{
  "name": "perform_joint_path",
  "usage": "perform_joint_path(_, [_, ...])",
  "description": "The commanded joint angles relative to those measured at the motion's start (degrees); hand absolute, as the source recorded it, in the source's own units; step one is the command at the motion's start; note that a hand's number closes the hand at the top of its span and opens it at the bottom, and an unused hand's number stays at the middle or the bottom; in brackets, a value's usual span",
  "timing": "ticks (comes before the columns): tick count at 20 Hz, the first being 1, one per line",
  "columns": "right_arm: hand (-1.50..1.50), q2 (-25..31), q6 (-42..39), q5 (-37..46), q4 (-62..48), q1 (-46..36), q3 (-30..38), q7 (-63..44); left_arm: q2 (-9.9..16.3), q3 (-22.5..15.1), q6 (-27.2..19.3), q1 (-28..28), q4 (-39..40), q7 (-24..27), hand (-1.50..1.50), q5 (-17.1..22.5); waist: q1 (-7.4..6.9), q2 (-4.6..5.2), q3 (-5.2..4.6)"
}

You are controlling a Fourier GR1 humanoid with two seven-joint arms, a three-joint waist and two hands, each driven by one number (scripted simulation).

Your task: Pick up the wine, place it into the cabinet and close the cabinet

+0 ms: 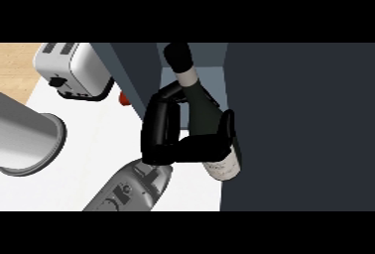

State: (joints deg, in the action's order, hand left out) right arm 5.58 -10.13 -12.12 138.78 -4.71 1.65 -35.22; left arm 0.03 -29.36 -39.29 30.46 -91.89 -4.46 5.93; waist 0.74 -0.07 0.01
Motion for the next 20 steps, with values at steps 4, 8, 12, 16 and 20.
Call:
perform_joint_path(4, [-1.5,1.1,-0.2,-6.8,6.5,1.1,3.5,-1.7,0.0,-0.6,-2.4,2.3,9.5,10.0,1.5,8.6,0.62,0.18,-0.02])
perform_joint_path(8, [-1.5,0.7,0.1,-5.2,8.0,2.4,2.0,-2.7,0.0,-2.8,-6.0,2.5,7.7,10.9,1.5,11.5,0.28,0.03,-0.01])
perform_joint_path(12, [-1.5,-0.4,1.4,-2.9,9.2,2.1,-1.0,-3.5,0.0,-1.0,-3.8,-0.4,9.3,13.4,1.5,12.5,-0.01,0.01,-0.03])
perform_joint_path(16, [-1.5,1.4,0.2,-6.8,6.8,1.5,3.7,-2.7,0.0,-0.3,-0.7,-0.2,16.4,18.9,1.5,13.7,0.23,0.12,-0.02])
perform_joint_path(20, [-1.5,0.3,0.5,-5.4,8.7,3.0,1.8,-2.9,1.3,-1.4,-1.8,-1.3,17.2,18.4,1.5,9.0,-0.15,-0.08,0.0])
